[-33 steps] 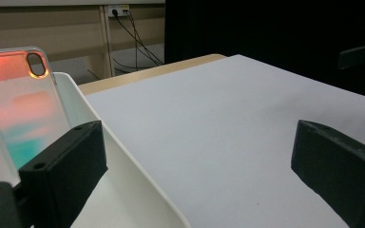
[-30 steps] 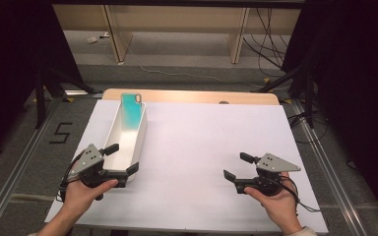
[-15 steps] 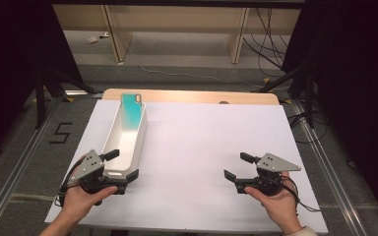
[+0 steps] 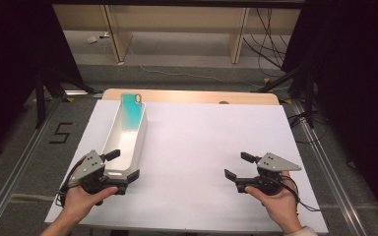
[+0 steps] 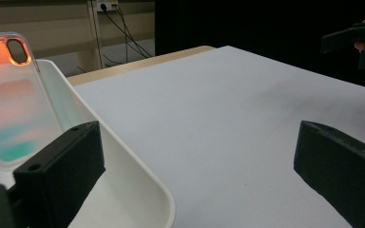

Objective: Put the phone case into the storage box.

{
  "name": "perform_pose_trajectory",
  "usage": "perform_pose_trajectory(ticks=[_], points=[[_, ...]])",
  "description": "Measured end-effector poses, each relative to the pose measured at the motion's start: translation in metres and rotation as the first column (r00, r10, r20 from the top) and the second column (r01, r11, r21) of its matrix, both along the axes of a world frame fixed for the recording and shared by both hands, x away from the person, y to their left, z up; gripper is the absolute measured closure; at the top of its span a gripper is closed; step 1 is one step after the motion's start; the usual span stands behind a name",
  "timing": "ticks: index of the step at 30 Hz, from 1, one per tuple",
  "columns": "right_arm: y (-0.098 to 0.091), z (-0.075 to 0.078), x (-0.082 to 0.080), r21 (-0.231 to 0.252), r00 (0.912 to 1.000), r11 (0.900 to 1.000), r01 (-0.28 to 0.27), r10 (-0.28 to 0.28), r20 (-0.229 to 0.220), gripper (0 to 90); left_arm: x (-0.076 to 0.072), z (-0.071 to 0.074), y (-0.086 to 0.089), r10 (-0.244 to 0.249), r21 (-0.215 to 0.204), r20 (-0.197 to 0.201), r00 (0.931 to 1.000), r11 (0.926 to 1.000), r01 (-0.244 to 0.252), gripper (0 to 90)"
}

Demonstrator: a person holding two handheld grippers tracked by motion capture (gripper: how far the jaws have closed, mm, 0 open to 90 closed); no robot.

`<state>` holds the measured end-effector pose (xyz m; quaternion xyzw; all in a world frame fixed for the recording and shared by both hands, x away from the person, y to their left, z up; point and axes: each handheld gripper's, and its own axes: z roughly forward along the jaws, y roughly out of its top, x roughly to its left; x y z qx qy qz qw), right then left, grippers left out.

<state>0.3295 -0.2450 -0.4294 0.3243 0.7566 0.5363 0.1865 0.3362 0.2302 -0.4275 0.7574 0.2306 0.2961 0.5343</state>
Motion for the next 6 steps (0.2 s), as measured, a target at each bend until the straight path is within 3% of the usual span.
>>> perform_pose_trajectory(ticks=[6], points=[[-0.0002, -0.0002, 0.0002, 0.002, 1.0, 1.0, 0.007, -0.007, -0.002, 15.9, 0.0005, -0.0015, -0.0013, -0.007, 0.004, -0.006, 1.0, 1.0, 0.007, 2.2]])
